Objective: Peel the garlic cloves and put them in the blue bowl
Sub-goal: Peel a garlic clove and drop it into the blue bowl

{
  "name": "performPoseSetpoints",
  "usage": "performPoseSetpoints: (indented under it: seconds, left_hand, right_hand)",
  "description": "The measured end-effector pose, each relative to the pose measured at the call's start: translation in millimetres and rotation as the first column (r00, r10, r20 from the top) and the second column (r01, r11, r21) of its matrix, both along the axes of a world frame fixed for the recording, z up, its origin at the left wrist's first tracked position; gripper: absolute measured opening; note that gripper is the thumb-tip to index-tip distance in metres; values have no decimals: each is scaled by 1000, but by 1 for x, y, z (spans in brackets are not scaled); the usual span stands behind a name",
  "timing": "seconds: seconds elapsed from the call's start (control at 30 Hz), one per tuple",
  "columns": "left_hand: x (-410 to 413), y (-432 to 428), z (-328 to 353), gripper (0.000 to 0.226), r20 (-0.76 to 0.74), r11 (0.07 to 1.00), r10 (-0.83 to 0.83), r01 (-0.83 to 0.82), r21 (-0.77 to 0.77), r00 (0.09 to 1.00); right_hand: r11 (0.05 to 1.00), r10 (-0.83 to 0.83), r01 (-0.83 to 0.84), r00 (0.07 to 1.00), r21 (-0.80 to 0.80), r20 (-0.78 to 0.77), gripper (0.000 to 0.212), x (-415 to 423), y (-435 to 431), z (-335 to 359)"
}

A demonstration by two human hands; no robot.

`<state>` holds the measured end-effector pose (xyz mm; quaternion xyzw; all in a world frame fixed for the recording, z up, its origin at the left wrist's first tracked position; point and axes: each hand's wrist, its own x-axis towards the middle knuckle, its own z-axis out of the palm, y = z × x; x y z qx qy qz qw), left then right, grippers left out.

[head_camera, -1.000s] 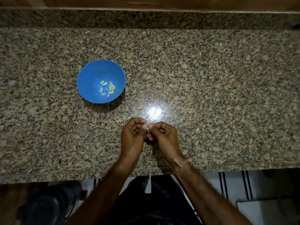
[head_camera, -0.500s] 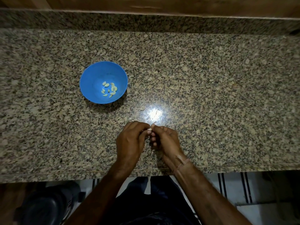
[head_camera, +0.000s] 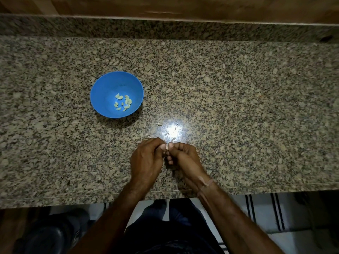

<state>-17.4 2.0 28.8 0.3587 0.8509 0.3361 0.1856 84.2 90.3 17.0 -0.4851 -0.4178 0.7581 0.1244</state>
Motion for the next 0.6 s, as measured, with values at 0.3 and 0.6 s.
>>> performPoseSetpoints:
  seconds: [0.3,0.6]
  left_hand:
    - [8,2,1,9,110,996,73,-77,38,991]
    - [1,-14,-8,14,26,993,102,-103,51,994]
  right_hand:
    - [997,-72,72,997,-17,1,31,4,2,3]
    - [987,60,-58,998,147,-9,15,6,-3,0]
